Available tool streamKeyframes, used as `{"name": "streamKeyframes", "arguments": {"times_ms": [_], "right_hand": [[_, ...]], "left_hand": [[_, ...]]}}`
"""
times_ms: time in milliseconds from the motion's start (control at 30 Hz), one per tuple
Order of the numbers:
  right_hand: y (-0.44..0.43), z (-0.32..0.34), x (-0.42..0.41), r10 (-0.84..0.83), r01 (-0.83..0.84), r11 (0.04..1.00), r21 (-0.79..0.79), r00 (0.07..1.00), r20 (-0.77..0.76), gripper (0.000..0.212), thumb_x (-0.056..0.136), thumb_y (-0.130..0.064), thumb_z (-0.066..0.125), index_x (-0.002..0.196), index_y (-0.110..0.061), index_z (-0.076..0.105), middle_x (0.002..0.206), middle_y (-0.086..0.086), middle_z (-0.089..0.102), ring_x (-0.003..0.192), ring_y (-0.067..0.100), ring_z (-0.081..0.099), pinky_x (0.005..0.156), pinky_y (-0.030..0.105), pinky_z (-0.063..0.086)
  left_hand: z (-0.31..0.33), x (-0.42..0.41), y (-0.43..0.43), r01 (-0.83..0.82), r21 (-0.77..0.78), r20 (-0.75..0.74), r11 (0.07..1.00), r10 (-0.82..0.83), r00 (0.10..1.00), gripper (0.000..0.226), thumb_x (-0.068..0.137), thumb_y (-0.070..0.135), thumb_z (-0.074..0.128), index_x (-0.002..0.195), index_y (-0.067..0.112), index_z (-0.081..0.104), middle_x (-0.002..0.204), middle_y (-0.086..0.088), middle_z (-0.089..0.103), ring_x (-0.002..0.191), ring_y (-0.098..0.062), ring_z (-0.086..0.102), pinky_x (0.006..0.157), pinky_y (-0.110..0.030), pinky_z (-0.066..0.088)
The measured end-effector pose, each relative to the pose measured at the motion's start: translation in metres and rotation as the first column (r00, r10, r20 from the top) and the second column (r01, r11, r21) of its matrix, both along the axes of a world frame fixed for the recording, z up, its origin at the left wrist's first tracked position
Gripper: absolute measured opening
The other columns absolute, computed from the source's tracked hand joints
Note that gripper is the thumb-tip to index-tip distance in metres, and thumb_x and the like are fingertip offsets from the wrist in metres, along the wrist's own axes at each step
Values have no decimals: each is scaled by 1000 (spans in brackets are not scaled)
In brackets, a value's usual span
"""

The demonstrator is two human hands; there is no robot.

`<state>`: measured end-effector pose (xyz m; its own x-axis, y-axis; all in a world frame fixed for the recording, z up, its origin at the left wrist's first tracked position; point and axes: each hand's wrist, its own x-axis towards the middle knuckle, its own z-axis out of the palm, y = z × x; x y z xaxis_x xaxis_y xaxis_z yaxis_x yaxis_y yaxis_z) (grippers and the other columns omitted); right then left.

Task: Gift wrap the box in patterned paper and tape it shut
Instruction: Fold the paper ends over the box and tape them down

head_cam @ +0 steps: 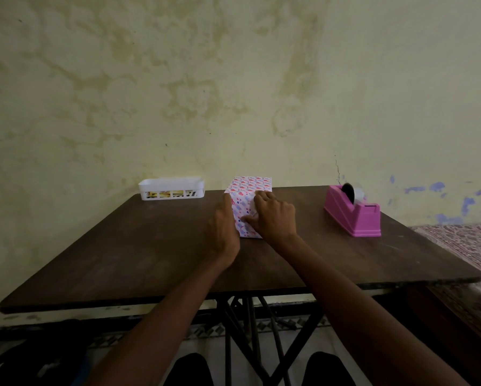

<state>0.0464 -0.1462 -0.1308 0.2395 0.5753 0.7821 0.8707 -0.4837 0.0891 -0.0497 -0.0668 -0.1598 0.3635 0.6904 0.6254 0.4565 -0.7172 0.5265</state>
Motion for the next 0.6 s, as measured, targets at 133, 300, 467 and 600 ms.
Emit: {"name": "streamKeyframes", "arguments": {"times_ms": [133,300,467,600], "right_hand": [[5,-8,-1,-36,35,999,-20,999,-22,52,55,-56,88,83,-17,67,95,-3,69,85,17,68,46,23,31],[8,-10,-1,-39,38,999,-19,998,-50,48,59,-52,86,85,-17,66,100,-1,69,94,19,68,46,24,30],[8,-12,0,-19,19,1000,-3,998,-55,46,65,-51,83,89,-16,65,106,-1,67,100,19,66,49,25,33],[7,-9,-3,10,-5,998,69,997,-80,47,67,-60,79,79,-17,64,100,-2,69,89,17,68,48,24,34]], "left_hand": [[1,-2,2,15,10,-48,1000,-14,999,66,98,35,48,152,14,15,157,-10,20,144,-25,22,113,-34,22],[0,-7,-5,15,95,-72,995,-8,997,54,95,34,54,142,17,33,141,-12,37,119,-24,48,87,-26,43],[8,-8,-5,69,26,69,997,-71,995,42,90,25,62,127,11,46,127,-10,50,109,-24,54,83,-32,49],[8,-8,-5,73,25,111,997,-75,991,38,89,25,64,121,13,48,120,-7,51,102,-22,56,71,-24,40]]}}
